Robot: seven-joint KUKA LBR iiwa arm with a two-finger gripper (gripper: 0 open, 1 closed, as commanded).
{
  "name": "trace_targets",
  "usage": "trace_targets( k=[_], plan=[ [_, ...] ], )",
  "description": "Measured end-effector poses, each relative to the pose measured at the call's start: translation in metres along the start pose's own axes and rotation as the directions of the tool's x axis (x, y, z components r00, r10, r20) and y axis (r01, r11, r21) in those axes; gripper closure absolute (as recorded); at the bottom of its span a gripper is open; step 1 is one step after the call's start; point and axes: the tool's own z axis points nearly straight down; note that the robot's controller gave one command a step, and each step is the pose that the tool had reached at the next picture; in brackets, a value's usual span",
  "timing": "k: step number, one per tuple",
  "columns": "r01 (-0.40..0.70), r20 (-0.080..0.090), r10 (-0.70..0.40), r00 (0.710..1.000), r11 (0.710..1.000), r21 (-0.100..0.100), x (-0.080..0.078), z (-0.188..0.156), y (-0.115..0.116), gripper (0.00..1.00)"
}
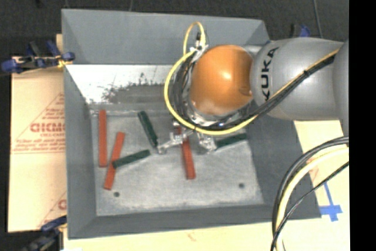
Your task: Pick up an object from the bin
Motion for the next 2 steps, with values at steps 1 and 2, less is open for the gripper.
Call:
trace_targets(
  k=[1, 2],
  plan=[
    [-0.002, 0.0, 0.002, 1.0, 1.0, -0.002, 0.0, 0.0, 0.0, 1.0],
    [-0.007, -0.003, 0.007, 1.0, 1.0, 0.002, -0.001, -0.116, -0.004, 1.0]
  ],
)
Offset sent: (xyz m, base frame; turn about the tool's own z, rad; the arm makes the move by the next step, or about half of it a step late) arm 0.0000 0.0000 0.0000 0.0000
